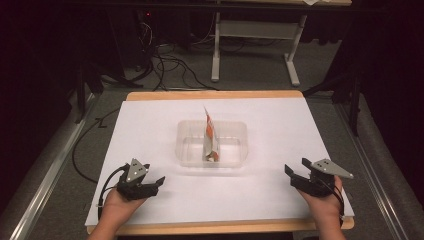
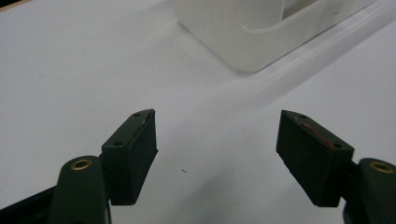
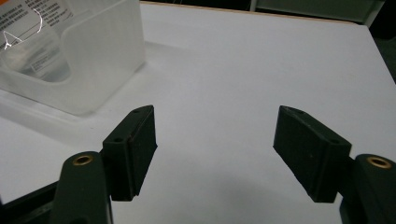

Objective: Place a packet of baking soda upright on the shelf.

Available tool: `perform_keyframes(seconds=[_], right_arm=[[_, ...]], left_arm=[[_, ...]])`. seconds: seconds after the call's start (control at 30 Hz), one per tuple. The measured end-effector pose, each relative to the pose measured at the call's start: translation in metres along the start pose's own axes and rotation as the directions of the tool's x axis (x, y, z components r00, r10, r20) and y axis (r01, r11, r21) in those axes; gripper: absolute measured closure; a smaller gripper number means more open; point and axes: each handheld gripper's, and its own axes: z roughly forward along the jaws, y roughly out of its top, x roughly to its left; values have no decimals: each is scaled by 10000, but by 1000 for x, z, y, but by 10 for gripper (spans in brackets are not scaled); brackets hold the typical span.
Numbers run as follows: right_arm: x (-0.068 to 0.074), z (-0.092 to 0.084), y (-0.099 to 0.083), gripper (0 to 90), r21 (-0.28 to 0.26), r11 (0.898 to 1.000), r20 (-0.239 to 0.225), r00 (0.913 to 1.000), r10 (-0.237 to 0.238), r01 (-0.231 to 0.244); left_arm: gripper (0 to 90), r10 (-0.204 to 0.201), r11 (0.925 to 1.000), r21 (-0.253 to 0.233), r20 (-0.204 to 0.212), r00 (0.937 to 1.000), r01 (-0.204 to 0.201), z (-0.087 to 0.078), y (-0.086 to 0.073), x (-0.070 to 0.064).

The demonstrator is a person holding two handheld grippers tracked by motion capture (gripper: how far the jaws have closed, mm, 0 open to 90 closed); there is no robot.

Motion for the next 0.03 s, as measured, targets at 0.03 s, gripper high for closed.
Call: perform_keyframes(seconds=[0.03], right_arm=[[2, -1, 1, 282, -65, 9999, -30, 9999, -123, 123]], left_arm=[[294, 0, 10000, 0, 0, 10000, 0, 0, 0, 0]])
